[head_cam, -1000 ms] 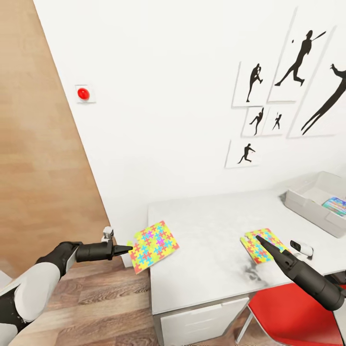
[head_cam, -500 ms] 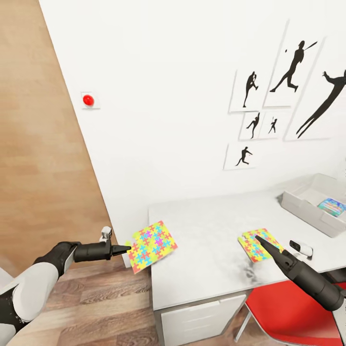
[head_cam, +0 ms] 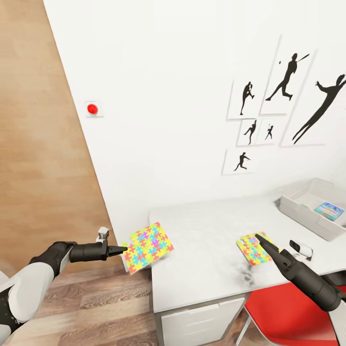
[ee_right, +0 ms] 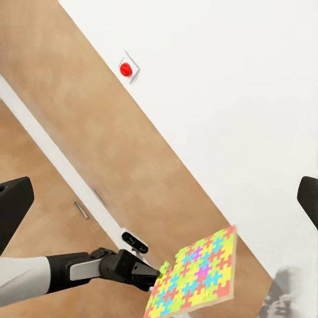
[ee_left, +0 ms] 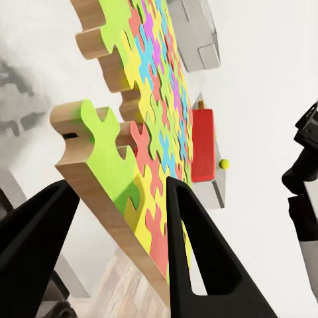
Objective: Put all the toys in the child's room - the three board games (two on the bed and one on the table), the two jigsaw puzzles on the table, and the tennis ball on the table - inside the toy box on the table in the child's room.
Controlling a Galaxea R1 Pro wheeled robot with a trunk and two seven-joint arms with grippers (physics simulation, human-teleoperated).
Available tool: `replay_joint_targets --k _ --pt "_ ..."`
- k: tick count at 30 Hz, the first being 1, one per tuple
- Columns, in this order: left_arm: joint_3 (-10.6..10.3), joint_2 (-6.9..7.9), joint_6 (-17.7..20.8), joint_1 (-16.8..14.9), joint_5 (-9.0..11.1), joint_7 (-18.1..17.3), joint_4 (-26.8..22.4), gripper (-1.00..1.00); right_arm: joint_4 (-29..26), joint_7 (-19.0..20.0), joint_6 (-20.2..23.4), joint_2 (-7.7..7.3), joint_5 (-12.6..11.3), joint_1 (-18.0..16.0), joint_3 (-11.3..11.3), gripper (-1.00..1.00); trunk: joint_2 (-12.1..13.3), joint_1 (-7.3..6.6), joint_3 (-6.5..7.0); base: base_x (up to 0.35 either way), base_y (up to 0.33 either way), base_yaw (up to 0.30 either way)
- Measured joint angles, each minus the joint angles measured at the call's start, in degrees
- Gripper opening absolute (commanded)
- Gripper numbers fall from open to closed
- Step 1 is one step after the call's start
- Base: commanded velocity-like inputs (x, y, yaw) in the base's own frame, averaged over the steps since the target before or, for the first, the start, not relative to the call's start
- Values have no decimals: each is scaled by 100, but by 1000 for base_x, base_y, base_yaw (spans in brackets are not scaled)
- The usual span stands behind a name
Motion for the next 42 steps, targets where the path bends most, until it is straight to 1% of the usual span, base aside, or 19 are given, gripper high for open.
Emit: replay_joint_targets --k 4,11,25,42 --pt "-2 41 0 5 2 0 0 -100 0 4 -41 8 4 2 1 100 161 -88 110 0 0 0" --pt "-2 54 0 1 3 1 0 -100 -1 4 -269 9 5 8 7 100 442 -242 303 0 0 -52" --pt "-3 55 -9 1 3 1 1 -100 0 2 -292 7 5 9 10 100 1006 -550 690 0 0 -113" --pt "-6 55 -13 7 2 1 1 -100 1 -13 -288 4 5 10 10 100 1691 -925 1144 0 0 -167"
